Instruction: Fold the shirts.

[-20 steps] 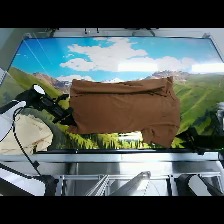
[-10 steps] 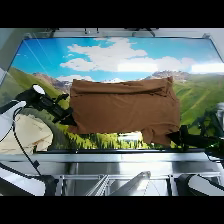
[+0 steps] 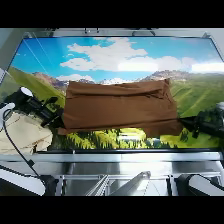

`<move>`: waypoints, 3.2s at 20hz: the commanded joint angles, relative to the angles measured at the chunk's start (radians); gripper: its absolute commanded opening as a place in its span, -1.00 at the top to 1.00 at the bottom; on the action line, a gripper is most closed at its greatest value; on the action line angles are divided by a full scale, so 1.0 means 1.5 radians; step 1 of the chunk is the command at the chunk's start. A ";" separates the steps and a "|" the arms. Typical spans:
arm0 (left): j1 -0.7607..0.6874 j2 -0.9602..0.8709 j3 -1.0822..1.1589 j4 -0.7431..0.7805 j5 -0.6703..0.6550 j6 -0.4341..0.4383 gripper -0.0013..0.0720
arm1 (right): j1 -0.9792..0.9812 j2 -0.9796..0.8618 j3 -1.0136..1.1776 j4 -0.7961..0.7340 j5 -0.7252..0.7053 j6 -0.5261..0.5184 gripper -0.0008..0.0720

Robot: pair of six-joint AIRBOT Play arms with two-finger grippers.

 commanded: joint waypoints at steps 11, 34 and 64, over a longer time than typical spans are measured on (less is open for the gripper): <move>0.001 -0.037 0.276 -0.190 -0.017 0.021 0.92 | 0.268 -0.100 0.237 0.134 -0.301 -0.055 0.93; -0.067 -0.169 0.500 -0.197 -0.011 -0.043 0.46 | 0.296 -0.417 0.513 -0.149 -0.194 0.005 -0.91; -0.371 -0.231 0.617 -0.879 0.075 0.123 0.95 | 0.561 -0.198 0.601 0.012 -0.166 0.023 0.93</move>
